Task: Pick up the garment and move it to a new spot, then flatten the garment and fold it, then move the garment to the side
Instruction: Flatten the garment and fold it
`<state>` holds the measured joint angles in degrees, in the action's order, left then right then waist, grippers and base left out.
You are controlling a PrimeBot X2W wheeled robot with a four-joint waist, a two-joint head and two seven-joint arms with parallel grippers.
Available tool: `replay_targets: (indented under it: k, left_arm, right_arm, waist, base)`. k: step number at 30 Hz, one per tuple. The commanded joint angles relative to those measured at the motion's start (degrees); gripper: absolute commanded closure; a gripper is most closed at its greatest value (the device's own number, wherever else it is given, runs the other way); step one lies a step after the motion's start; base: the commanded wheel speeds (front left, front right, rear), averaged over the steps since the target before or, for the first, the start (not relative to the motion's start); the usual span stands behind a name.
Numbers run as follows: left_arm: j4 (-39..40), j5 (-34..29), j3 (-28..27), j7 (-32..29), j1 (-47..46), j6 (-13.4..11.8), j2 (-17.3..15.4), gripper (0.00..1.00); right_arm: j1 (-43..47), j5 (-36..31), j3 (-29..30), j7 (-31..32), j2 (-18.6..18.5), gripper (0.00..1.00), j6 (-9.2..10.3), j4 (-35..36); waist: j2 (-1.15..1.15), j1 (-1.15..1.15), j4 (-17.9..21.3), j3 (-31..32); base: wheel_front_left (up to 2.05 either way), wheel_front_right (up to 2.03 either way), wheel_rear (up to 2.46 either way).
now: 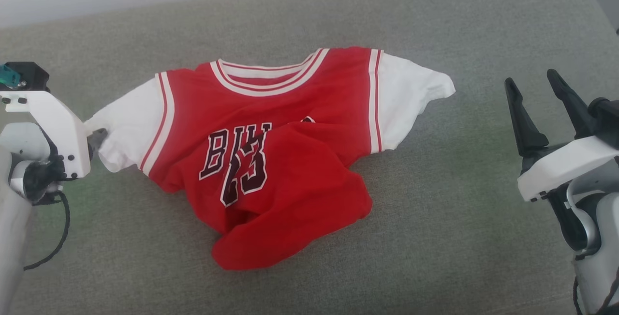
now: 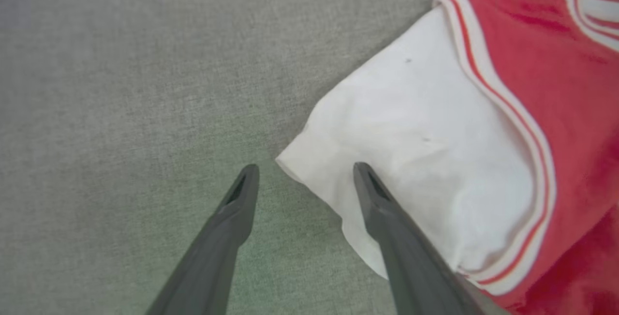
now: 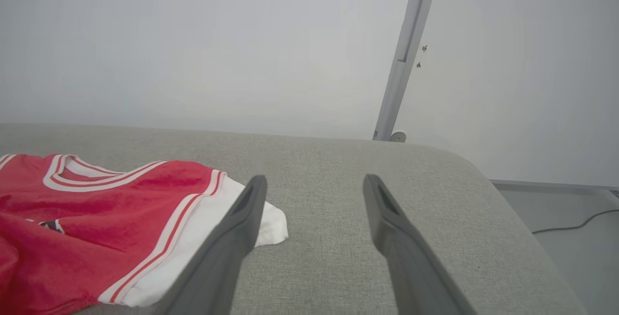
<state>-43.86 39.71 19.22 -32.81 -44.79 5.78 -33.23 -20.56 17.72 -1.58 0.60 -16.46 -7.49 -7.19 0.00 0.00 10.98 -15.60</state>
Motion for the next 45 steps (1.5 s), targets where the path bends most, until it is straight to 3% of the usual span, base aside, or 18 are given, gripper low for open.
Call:
replay_targets:
  k: [1, 14, 15, 16, 29, 37, 45]
  left_arm:
    - [-0.78, 0.54, 0.26, -0.74, -0.86, -0.36, 0.38, 0.0]
    - [-10.24, 1.02, 2.87, -9.13, -5.05, -2.46, 5.33, 0.0]
    - [-10.68, 0.67, 3.36, -9.62, -5.39, -2.34, 5.64, 0.12]
    - [-11.28, 0.97, 3.21, -9.9, -5.67, -2.54, 6.04, 1.0]
    - [-14.71, 1.1, 3.87, -6.2, -9.72, -1.12, 7.42, 1.0]
    - [-16.26, 0.92, 4.92, -4.07, -13.36, -0.11, 9.74, 1.0]
    - [-18.17, 0.83, 5.84, -1.69, -16.32, 0.45, 11.62, 1.0]
  right_arm:
    - [0.24, -0.03, -0.02, 0.44, -0.05, 0.0, -0.01, 0.64]
    - [-1.65, 1.37, -1.19, 4.65, -1.31, 0.0, -0.01, 2.7]
    - [-1.84, 1.67, -1.37, 5.08, -1.36, 0.0, -0.01, 2.75]
    - [-2.03, 1.68, -1.41, 5.2, -1.53, 0.0, -0.01, 2.84]
    - [-8.21, 7.55, -3.12, 16.3, -2.57, 0.0, -0.01, -3.49]
    - [-18.31, 13.65, -6.39, 28.63, -5.39, 0.0, -0.02, -15.41]
    - [-26.17, 14.53, -9.53, 40.72, -5.9, 0.0, -0.01, -28.7]
  waist:
    - [0.0, 0.0, 0.04, -0.54]
    - [0.0, 0.0, -0.35, -4.18]
    - [0.0, 0.0, -0.33, -4.42]
    - [0.0, 0.0, -0.33, -4.63]
    - [0.0, 0.0, -2.96, -6.38]
    - [0.0, 0.0, -7.28, -8.54]
    - [0.0, 0.0, -10.74, -10.61]
  base:
    - [0.0, 0.0, 0.0]
    - [0.0, 0.0, 0.0]
    - [0.0, 0.0, 0.0]
    - [0.0, 0.0, 0.0]
    - [0.0, 0.0, 0.0]
    - [0.0, 0.0, 0.0]
    - [0.0, 0.0, 0.0]
